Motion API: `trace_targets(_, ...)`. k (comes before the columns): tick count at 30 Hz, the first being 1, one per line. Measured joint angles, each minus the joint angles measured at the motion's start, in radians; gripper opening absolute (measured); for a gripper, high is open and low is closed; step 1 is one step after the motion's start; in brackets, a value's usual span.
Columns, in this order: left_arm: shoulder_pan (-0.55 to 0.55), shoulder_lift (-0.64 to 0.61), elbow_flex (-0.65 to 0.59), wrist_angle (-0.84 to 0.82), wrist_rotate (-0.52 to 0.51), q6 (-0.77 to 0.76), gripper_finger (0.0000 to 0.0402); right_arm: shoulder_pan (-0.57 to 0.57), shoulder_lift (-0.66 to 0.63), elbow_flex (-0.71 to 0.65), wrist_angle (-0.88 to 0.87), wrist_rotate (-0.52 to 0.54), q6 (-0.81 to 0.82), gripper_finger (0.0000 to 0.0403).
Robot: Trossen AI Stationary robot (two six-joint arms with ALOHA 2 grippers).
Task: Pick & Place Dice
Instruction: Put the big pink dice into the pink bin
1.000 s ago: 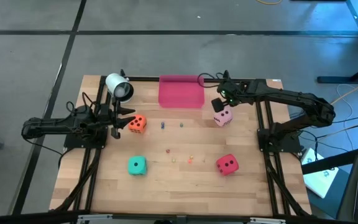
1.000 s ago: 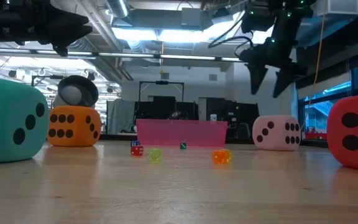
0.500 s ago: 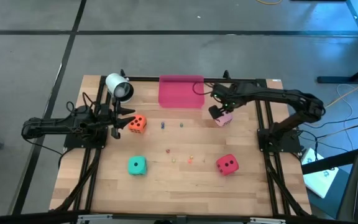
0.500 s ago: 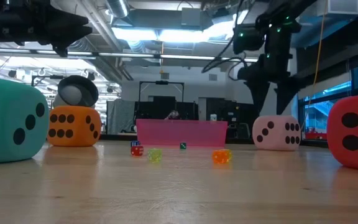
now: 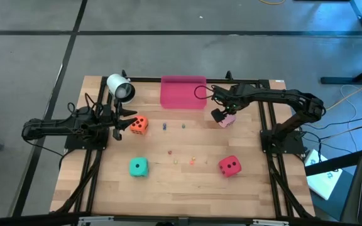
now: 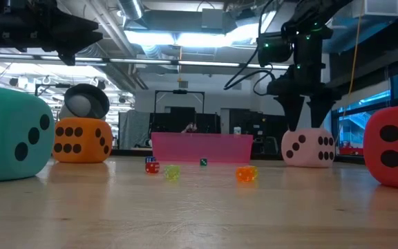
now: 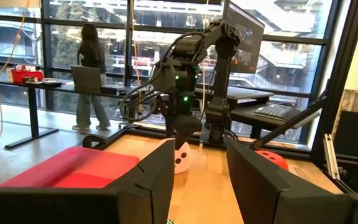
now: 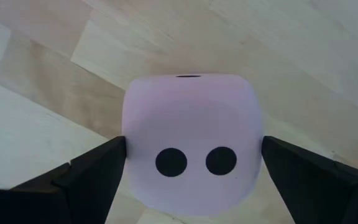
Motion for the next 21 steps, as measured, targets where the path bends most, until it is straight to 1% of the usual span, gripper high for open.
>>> trace_targets(4, 0.0, 0.0, 0.0, 0.0, 0.0, -0.002, 0.0143, -0.001, 0.0, 0.0, -0.002, -0.034, -0.02, 0.0375)
trace_targets(9, 0.0, 0.0, 0.0, 0.0, 0.0, -0.002, 0.0143, -0.001, 0.0, 0.0, -0.001, -0.036, -0.019, 0.0375)
trace_targets(15, 0.0, 0.0, 0.0, 0.0, 0.0, -0.002, 0.0143, -0.007, 0.0, -0.002, 0.034, -0.042, -0.115, 0.0375)
trace_targets(18, 0.0, 0.0, 0.0, 0.0, 0.0, -0.002, 0.0143, -0.008, 0.0, -0.002, 0.081, 0.014, -0.154, 0.0375)
trace_targets(20, 0.0, 0.0, 0.0, 0.0, 0.0, -0.002, 0.0143, -0.007, 0.001, -0.001, 0.109, 0.061, -0.152, 0.0375)
trace_targets(21, 0.0, 0.0, 0.0, 0.0, 0.0, -0.002, 0.0143, -0.007, 0.001, -0.001, 0.107, 0.065, -0.15, 0.0375)
